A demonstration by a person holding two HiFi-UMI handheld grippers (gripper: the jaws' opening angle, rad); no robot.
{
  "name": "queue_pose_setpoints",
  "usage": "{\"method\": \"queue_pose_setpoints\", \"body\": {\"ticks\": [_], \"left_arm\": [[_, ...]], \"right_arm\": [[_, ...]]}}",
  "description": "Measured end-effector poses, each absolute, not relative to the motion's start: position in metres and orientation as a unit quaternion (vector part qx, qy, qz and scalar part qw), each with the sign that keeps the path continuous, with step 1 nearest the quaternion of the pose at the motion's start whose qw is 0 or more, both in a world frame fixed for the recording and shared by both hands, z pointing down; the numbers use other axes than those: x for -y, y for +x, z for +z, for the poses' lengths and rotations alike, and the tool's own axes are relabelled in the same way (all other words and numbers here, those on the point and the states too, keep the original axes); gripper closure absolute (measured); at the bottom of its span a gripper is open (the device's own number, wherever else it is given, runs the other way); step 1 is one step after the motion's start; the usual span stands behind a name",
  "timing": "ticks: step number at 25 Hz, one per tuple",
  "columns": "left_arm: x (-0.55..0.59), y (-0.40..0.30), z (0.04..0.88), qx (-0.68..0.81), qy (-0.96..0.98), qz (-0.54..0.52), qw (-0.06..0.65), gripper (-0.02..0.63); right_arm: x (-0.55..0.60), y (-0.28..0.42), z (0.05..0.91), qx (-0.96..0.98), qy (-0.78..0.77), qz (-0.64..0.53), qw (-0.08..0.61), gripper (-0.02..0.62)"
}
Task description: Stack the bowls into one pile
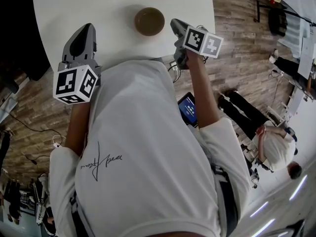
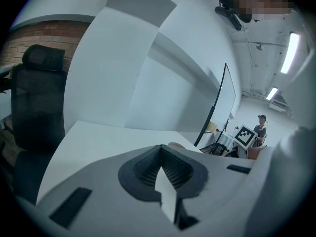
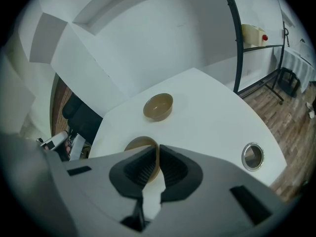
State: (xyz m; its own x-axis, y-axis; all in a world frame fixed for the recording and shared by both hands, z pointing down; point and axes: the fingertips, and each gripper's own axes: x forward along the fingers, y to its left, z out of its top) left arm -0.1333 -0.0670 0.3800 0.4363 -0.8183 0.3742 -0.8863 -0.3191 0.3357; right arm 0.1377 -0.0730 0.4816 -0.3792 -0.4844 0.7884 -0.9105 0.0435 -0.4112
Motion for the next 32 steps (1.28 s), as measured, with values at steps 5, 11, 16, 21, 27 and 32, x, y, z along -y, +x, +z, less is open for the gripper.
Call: {"method": "queue_pose_setpoints", "body": {"ticks": [5,11,16,21,27,32], "left_arm": [[0.065,-0.136,0.381,0.529,0.807,0.068,0.253,0.600],[0.064,-0.133,0.381,0.531,0.806,0.077,0.251,0.600],[0.063,-0.134,0.380,0.534,0.803,0.084,0.249,0.600],[0.062,-0.135,0.379,0.540,0.799,0.090,0.247,0.600],[0.059,-0.138,0.379,0.550,0.792,0.097,0.247,0.600],[0.059,-0.139,0.377,0.555,0.788,0.094,0.251,0.600]], "right_arm": [[0.079,0.139,0.481,0.688,0.512,0.464,0.221,0.578],[0.096,0.148,0.477,0.693,0.522,0.454,0.203,0.585],[0.110,0.147,0.476,0.700,0.518,0.455,0.187,0.584],[0.123,0.145,0.481,0.704,0.509,0.464,0.174,0.584],[0.135,0.141,0.489,0.703,0.497,0.485,0.153,0.583],[0.143,0.136,0.494,0.699,0.482,0.511,0.130,0.583]]}}
